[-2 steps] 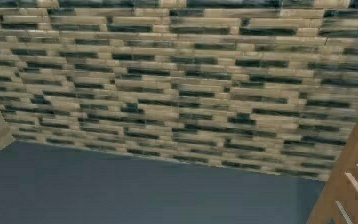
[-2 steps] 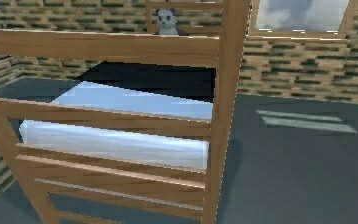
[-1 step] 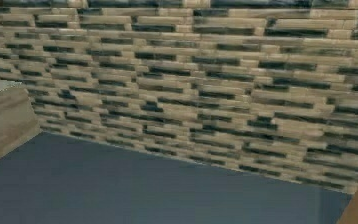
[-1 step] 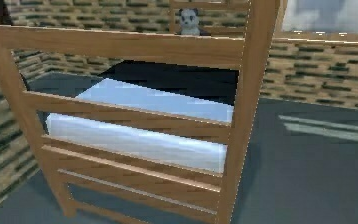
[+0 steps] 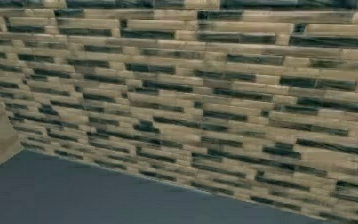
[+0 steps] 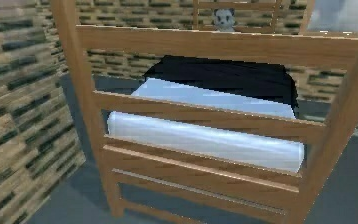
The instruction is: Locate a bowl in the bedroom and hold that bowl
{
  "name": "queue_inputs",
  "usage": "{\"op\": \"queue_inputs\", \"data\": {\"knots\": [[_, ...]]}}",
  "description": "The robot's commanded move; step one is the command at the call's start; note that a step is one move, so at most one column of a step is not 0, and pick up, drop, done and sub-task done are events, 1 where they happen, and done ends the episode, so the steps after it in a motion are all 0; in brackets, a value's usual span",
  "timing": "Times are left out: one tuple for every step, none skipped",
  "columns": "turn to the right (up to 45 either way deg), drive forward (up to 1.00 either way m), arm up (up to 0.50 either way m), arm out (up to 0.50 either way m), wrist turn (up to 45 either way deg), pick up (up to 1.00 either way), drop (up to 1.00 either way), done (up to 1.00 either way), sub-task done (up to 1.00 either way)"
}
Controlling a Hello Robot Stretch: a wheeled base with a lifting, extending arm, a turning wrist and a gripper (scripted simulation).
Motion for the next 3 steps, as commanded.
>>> {"op": "queue_inputs", "data": {"knots": [[-9.0,0.00,0.00,0.00,0.0,0.00,0.00,0.00,0.00],[0.0,0.45,0.00,0.00,0.0,0.00,0.00,0.00,0.00],[-45.0,0.00,0.00,0.00,0.0,0.00,0.00,0.00,0.00]]}}
